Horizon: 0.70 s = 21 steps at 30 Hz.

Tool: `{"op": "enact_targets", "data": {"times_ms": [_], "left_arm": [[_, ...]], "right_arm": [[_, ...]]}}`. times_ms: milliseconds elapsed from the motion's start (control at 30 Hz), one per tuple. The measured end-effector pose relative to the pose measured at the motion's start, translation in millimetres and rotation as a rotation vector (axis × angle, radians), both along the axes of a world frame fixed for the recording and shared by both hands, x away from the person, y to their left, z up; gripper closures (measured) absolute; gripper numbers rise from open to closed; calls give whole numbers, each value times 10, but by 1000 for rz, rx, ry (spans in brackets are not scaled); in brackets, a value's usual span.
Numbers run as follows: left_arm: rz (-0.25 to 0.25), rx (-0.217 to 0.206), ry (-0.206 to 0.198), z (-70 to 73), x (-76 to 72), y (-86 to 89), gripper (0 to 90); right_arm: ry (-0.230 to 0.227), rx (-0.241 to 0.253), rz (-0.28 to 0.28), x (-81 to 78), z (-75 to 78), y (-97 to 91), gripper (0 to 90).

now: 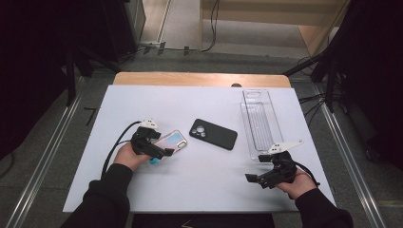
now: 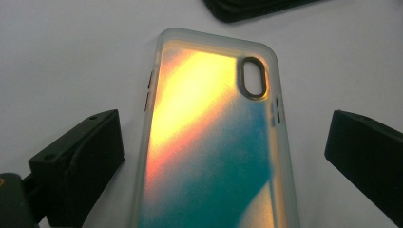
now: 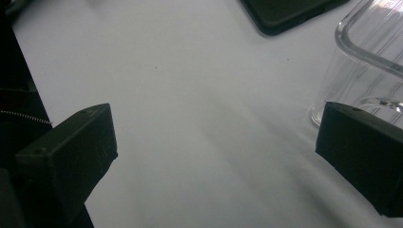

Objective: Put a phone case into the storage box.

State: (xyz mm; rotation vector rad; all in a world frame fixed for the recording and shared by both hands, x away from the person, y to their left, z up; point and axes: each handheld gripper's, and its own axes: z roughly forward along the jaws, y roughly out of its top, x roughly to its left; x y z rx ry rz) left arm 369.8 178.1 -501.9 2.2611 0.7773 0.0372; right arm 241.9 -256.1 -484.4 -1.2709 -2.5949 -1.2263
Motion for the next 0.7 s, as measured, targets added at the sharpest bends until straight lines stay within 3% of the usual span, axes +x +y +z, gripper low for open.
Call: {"op": "enact_targets", "data": {"times_ms": [167, 467, 700], "left_arm": [[1, 24, -40, -21, -47, -27, 0], [2, 106, -146, -59, -149, -86, 14], [18, 122, -178, -73, -180, -105, 40]], "right_arm": [[-2, -5, 4, -2, -1, 0, 0], [-2, -7, -2, 2, -5, -1, 0], [-2, -10, -1, 2, -6, -1, 0]]}}
